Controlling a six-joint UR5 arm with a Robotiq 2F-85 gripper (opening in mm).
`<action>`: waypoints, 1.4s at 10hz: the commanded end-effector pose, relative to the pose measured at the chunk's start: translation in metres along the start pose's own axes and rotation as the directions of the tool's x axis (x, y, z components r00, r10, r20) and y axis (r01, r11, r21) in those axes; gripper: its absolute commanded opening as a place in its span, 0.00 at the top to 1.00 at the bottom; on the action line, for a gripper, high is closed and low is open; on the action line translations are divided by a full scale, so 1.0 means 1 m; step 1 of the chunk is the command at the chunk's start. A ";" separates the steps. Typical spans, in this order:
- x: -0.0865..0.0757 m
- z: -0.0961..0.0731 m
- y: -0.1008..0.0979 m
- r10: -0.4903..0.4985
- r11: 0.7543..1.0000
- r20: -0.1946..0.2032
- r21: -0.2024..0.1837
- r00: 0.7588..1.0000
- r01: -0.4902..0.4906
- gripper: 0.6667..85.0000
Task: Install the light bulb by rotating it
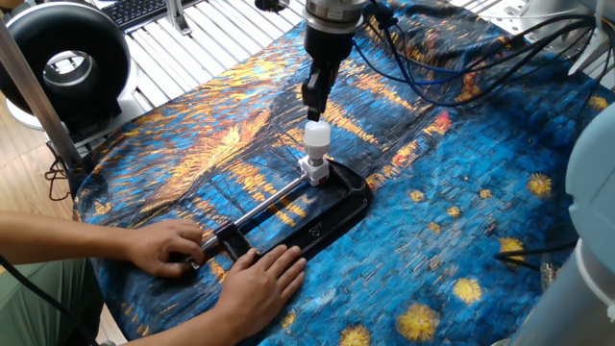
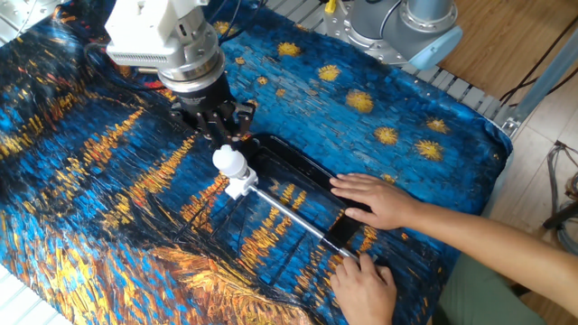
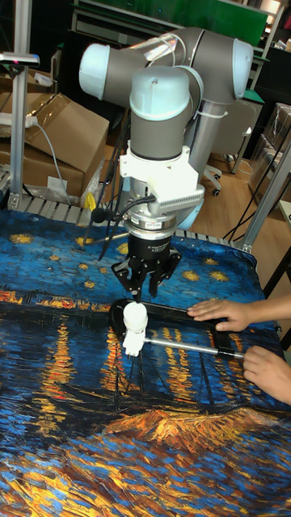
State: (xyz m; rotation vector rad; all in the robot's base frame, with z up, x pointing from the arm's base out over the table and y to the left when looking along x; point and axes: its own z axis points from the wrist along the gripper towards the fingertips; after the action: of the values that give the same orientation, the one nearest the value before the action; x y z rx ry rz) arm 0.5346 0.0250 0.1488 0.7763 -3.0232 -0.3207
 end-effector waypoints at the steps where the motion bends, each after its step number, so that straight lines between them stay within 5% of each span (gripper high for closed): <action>1: 0.006 -0.002 0.007 -0.051 0.998 -0.016 -0.035 0.999 0.050 0.03; 6: 0.015 -0.007 0.013 -0.093 0.995 -0.028 -0.049 0.995 0.091 0.00; 8: 0.017 -0.007 0.005 -0.108 0.994 -0.038 -0.020 0.993 0.108 0.00; 14: 0.008 -0.008 0.024 -0.146 0.985 0.010 -0.087 0.989 0.146 0.00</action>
State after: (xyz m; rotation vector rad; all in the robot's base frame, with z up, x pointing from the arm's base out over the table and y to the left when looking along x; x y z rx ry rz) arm 0.5161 0.0292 0.1563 0.9599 -2.9370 -0.3852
